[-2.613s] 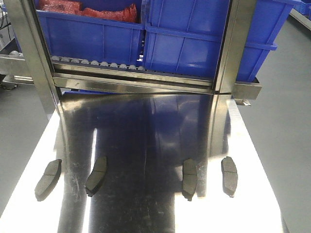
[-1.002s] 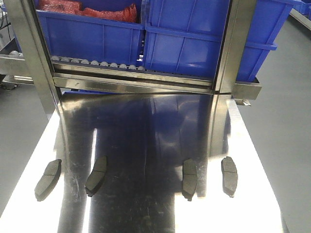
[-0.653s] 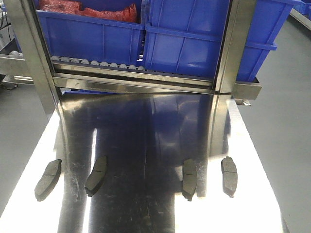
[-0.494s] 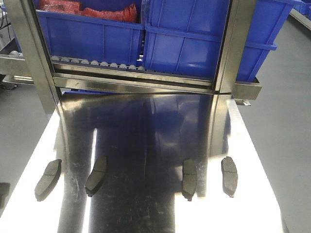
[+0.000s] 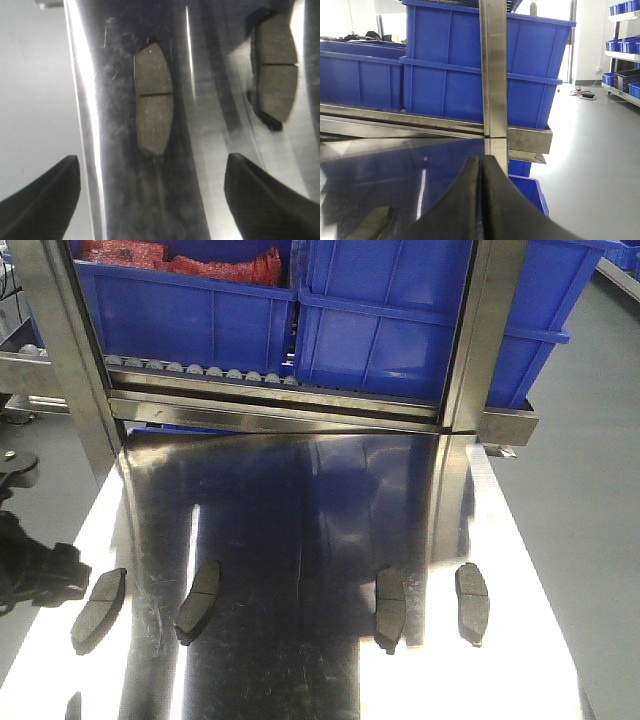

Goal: Move and align brake pads A on conveyor
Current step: 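Close the left gripper on the outermost brake pad, then lift the brake pad with the left gripper and raise it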

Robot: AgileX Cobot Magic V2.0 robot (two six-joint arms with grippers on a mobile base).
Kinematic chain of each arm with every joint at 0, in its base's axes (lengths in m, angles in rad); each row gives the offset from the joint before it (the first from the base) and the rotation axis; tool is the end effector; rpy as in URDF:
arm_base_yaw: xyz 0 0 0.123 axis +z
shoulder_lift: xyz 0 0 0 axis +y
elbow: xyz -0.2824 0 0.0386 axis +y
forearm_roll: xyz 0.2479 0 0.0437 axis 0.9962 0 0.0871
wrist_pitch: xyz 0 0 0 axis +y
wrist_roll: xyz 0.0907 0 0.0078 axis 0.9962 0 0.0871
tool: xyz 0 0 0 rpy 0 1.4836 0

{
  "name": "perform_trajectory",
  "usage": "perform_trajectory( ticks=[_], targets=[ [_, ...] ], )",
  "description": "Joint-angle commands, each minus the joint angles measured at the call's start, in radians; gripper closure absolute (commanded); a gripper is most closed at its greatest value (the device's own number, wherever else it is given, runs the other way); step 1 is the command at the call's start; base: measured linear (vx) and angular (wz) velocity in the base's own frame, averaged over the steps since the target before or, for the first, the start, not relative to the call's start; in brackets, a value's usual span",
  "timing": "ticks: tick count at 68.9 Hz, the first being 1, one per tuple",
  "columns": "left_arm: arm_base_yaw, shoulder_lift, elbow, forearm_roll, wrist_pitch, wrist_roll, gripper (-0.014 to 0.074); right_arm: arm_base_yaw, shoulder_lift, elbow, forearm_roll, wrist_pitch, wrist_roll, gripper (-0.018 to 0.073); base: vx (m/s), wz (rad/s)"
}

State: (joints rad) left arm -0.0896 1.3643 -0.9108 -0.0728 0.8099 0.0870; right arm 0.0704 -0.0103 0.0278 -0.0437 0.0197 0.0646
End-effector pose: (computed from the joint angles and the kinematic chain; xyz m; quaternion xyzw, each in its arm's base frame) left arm 0.2553 -0.0278 0.2541 0.0671 0.9778 -0.0310 0.1958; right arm 0.0566 0.0039 0.2025 -0.0167 0.6890 0.0328 0.7238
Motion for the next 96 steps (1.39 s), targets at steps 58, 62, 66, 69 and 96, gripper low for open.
perform_trajectory(
  ticks=[58, 62, 66, 69, 96],
  targets=[
    [-0.037, 0.446, -0.333, 0.025, 0.126, -0.021, 0.0021, 0.0, -0.012, 0.012, -0.004, -0.071, -0.008, 0.0571, 0.0, 0.0],
    [-0.037, 0.45, -0.333, 0.024, 0.126, -0.024, 0.0021, 0.0, -0.012, 0.012, -0.004, -0.071, -0.008, 0.0571, 0.0, 0.0],
    [-0.039, 0.458, -0.333, 0.018, 0.133, -0.024, 0.0022, 0.0, -0.012, 0.012, -0.004, -0.071, -0.008, 0.0571, 0.0, 0.0],
    [-0.04, 0.462, -0.333, 0.017, 0.138, -0.024, 0.0027, 0.0, -0.012, 0.012, -0.004, -0.071, -0.008, 0.0571, 0.0, 0.0],
    [-0.04, 0.495, -0.332, -0.011, 0.158, -0.026, 0.0188, 0.0, -0.012, 0.012, -0.004, -0.071, -0.008, 0.0571, 0.0, 0.0]
  ],
)
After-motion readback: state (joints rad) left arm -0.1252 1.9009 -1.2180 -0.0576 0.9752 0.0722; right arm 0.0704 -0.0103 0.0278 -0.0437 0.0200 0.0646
